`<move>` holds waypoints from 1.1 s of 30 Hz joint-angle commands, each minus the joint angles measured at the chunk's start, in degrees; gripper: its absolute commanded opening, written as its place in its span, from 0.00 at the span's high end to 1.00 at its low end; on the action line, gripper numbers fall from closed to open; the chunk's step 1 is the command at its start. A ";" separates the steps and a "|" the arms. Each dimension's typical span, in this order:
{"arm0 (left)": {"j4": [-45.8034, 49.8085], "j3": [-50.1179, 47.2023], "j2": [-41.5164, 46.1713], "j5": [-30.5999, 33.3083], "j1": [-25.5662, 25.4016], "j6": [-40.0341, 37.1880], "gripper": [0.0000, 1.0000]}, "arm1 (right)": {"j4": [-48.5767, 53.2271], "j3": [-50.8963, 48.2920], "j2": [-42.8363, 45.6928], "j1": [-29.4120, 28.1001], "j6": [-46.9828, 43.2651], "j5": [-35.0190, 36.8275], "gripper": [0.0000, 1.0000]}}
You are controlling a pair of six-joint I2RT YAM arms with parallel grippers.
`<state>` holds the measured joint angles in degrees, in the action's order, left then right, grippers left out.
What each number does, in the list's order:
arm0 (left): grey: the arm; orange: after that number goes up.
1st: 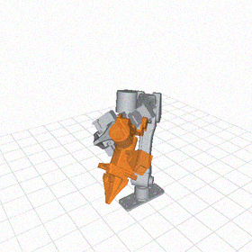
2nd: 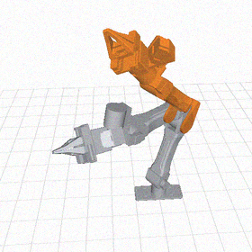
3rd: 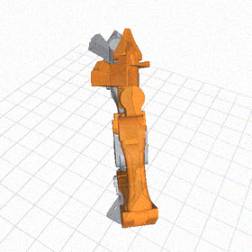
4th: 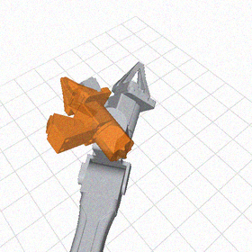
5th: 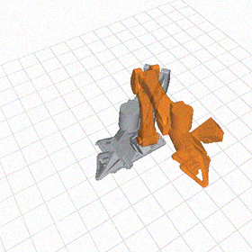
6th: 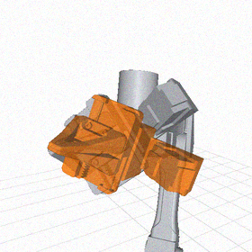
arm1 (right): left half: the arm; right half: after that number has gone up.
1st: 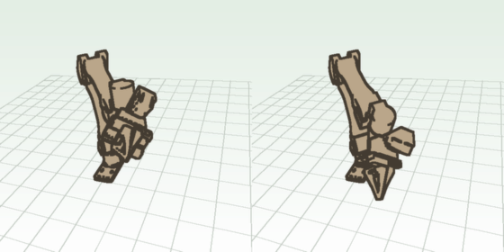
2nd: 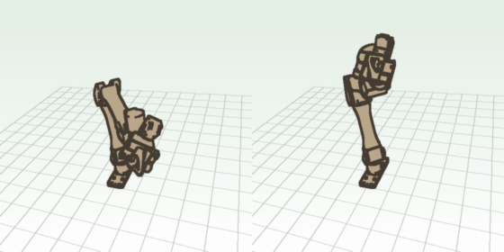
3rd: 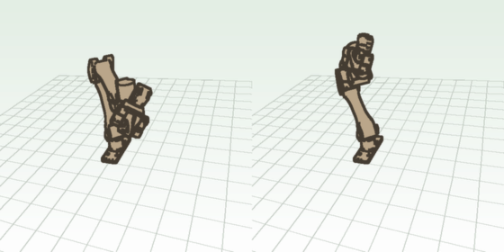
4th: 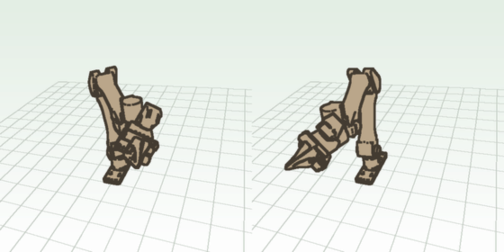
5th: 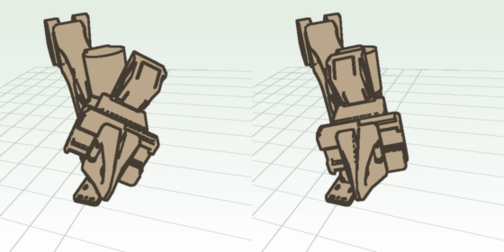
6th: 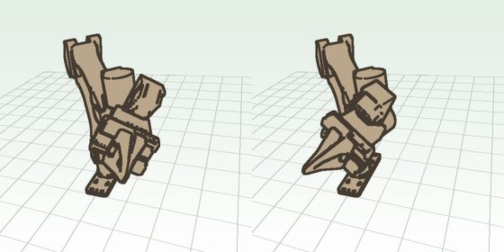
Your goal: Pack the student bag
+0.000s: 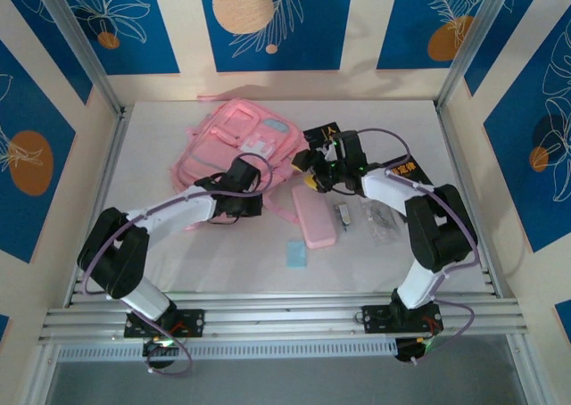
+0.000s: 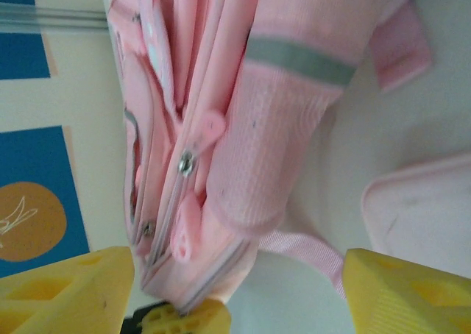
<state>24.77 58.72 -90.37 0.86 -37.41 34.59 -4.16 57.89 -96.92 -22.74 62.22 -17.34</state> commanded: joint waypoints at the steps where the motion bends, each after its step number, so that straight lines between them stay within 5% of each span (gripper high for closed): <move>1: 1.65 2.11 0.51 -1.81 -0.58 -0.42 1.00 | -4.45 -2.92 0.63 -3.01 4.06 -2.55 0.26; 12: 2.75 1.93 3.36 -4.23 -1.66 2.09 1.00 | -17.42 1.67 -11.81 -11.41 12.88 -0.99 0.38; 13: 2.58 1.85 3.51 -4.37 -1.70 2.31 1.00 | -18.21 1.74 -12.69 -11.53 13.59 -0.81 0.43; 17: 4.05 1.15 3.57 -2.70 -1.75 2.01 1.00 | -21.15 0.55 -14.16 -10.84 14.85 1.59 0.96; 18: 5.01 0.93 3.45 -1.70 -1.71 1.81 1.00 | -21.65 0.02 -13.77 -10.38 14.53 2.46 1.00; 33: 20.06 -1.33 4.56 5.13 7.66 -4.44 1.00 | -17.61 -0.20 -8.55 -8.81 -5.48 11.65 1.00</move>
<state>31.57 57.78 -88.07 0.73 -33.34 32.29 -22.76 57.69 -108.29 -34.57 65.32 -15.70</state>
